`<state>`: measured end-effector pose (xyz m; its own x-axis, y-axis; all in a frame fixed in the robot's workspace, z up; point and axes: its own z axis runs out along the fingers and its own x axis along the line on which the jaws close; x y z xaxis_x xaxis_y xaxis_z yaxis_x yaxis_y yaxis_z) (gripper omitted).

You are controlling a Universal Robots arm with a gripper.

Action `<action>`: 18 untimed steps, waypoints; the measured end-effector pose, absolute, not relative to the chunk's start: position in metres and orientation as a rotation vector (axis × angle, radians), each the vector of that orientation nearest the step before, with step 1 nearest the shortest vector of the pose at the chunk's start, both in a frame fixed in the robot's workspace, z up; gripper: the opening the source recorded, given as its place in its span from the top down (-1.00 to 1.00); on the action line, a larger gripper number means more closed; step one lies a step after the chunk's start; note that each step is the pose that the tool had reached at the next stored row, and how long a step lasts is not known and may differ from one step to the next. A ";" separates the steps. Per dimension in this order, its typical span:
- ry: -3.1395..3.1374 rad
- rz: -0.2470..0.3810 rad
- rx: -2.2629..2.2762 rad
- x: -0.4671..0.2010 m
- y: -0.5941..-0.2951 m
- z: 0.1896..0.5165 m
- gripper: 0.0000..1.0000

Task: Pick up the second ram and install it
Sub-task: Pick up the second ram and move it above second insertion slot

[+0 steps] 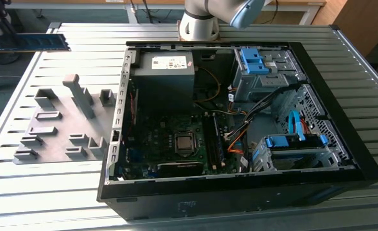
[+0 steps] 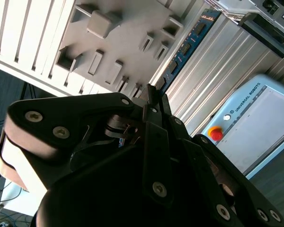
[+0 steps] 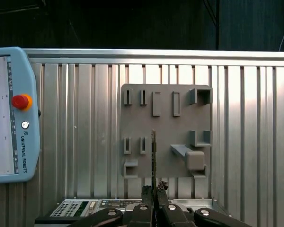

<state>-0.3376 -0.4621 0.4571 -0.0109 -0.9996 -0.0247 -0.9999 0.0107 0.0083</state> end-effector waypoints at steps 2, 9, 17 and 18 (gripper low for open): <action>2.225 0.036 -2.201 -0.337 -0.462 0.457 0.72; 2.225 0.036 -2.201 -0.334 -0.462 0.457 0.72; 2.225 0.036 -2.201 -0.330 -0.462 0.457 0.72; 2.225 0.037 -2.201 -0.329 -0.462 0.457 0.72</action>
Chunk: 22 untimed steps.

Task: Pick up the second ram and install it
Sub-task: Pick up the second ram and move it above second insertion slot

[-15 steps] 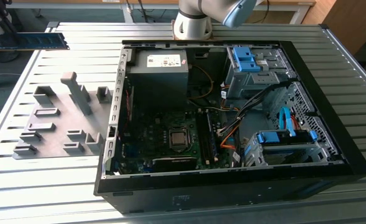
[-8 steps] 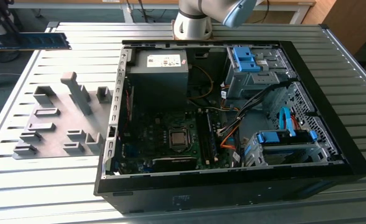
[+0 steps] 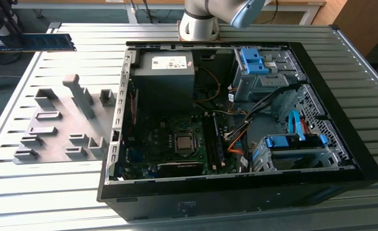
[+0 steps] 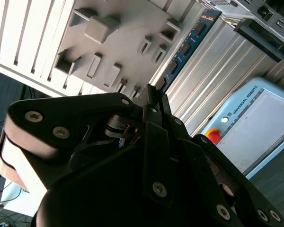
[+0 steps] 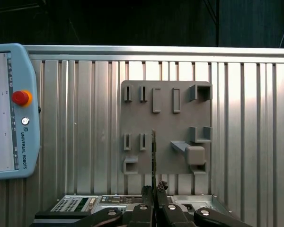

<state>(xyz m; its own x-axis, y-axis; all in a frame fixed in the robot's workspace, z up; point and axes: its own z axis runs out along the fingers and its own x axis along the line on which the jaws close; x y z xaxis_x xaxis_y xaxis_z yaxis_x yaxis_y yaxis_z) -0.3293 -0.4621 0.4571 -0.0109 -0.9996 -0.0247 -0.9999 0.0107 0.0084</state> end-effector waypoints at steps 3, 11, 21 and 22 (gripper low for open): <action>2.225 0.036 -2.201 -0.326 -0.462 0.457 0.72; 2.225 0.036 -2.201 -0.317 -0.462 0.457 0.72; 2.225 0.036 -2.201 -0.294 -0.462 0.446 0.72; 2.225 0.036 -2.201 -0.291 -0.462 0.445 0.72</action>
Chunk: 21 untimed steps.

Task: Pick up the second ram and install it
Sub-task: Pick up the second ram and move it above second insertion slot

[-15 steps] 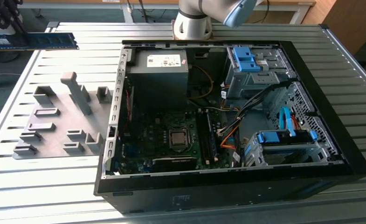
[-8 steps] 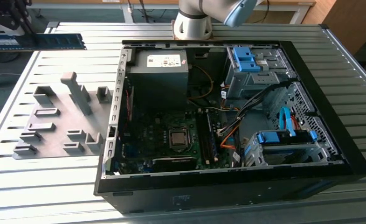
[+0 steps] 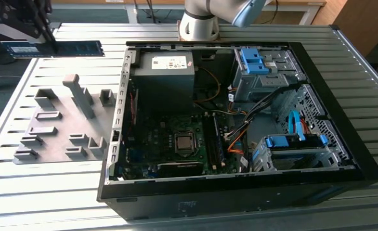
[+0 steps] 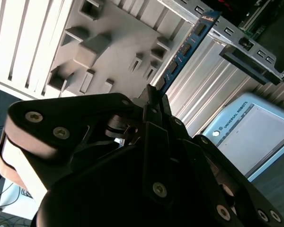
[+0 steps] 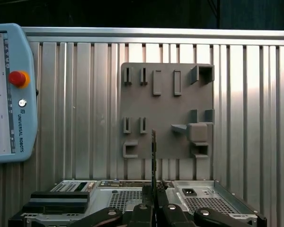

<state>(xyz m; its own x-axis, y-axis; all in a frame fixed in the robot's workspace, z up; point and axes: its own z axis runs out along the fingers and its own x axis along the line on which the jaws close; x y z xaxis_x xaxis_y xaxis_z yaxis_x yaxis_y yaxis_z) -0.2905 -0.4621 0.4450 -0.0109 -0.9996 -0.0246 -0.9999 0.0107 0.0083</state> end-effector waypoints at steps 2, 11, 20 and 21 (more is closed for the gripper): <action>2.225 0.036 -2.201 -0.285 -0.462 0.443 0.72; 2.225 0.036 -2.201 -0.263 -0.462 0.440 0.72; 2.225 0.036 -2.201 -0.257 -0.462 0.439 0.72; 2.225 0.036 -2.201 -0.256 -0.462 0.439 0.72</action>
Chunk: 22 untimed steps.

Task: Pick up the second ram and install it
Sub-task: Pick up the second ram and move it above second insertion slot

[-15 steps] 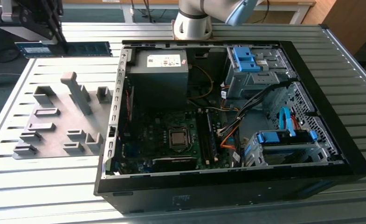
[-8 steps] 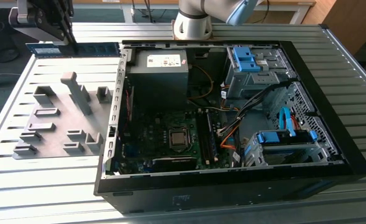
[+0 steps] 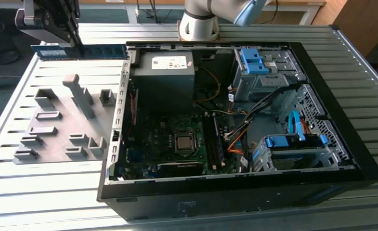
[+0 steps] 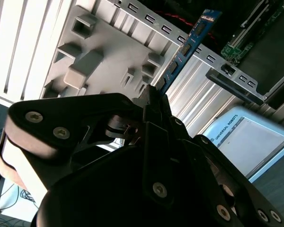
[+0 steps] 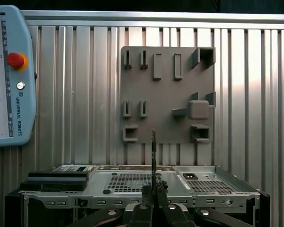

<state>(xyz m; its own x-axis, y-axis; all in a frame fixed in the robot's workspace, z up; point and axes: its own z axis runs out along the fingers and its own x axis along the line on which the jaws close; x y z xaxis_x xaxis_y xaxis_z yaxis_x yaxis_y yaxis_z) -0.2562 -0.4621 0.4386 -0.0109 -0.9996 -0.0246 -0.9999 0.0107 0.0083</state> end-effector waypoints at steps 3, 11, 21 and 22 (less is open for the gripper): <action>2.225 0.036 -2.201 -0.255 -0.462 0.438 0.72; 2.225 0.036 -2.201 -0.249 -0.462 0.437 0.72; 2.225 0.036 -2.201 -0.243 -0.462 0.436 0.72; 2.225 0.036 -2.201 -0.243 -0.462 0.436 0.72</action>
<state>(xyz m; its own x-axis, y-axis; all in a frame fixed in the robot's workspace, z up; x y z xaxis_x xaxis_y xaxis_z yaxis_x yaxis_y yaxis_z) -0.2427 -0.4621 0.4363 -0.0109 -0.9996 -0.0246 -0.9999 0.0107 0.0083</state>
